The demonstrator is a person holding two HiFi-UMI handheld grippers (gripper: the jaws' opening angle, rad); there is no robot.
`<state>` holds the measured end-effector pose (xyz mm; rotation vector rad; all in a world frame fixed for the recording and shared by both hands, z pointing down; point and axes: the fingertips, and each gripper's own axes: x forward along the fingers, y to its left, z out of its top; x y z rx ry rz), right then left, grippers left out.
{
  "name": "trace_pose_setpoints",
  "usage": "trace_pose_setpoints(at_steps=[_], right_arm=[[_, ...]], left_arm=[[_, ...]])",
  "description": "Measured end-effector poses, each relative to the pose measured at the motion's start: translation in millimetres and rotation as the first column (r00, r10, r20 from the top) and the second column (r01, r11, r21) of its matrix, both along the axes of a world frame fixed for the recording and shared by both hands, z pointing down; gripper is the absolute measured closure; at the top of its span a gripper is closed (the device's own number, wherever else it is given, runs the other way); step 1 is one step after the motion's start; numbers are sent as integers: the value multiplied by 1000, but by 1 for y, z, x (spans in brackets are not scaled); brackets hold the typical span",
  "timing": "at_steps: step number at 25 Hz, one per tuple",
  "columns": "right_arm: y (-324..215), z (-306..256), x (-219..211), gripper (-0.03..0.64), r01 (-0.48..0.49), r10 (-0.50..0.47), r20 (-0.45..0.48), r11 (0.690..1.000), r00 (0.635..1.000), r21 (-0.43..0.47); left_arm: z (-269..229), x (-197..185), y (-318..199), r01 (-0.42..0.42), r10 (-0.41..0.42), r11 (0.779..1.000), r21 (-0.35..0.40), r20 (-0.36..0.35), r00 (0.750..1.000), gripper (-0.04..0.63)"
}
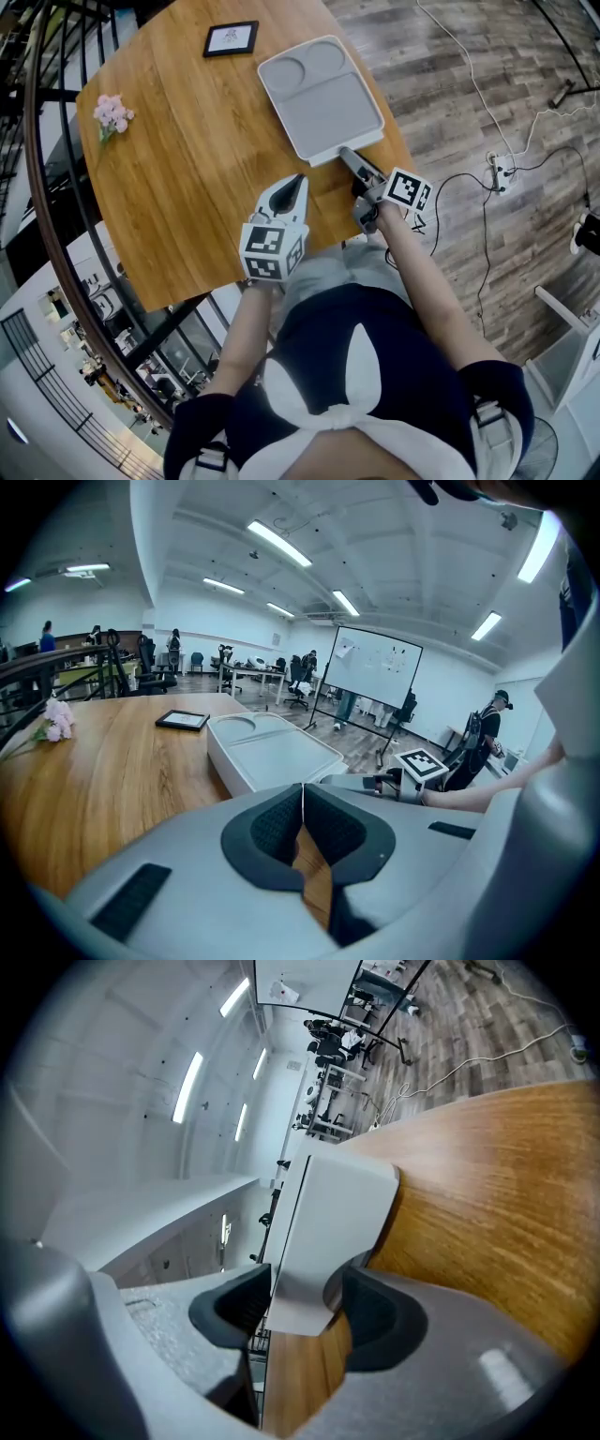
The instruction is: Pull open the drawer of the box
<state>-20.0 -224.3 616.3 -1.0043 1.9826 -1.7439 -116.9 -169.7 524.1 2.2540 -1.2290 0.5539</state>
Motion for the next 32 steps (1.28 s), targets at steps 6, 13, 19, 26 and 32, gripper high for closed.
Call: trace_pose_setpoints(at_steps=[6, 13, 19, 26, 32], right_arm=[[1, 1, 0, 428, -20, 21, 48, 1000, 999, -19], [9, 10, 4, 443, -70, 77, 60, 992, 995, -108], [7, 7, 2, 451, -76, 86, 93, 992, 992, -105], [9, 9, 2, 457, -74, 86, 113, 991, 990, -111], [13, 5, 7, 457, -71, 84, 119, 991, 989, -109]], left_arm=[[0, 2, 4, 2, -2, 1000, -1, 2, 1000, 574], [1, 2, 4, 8, -8, 1000, 1, -2, 1000, 574], [1, 1, 4, 20, -20, 1000, 2, -7, 1000, 574], [1, 0, 6, 28, -28, 1000, 4, -9, 1000, 574], [-3, 3, 10, 34, -34, 999, 7, -7, 999, 574]])
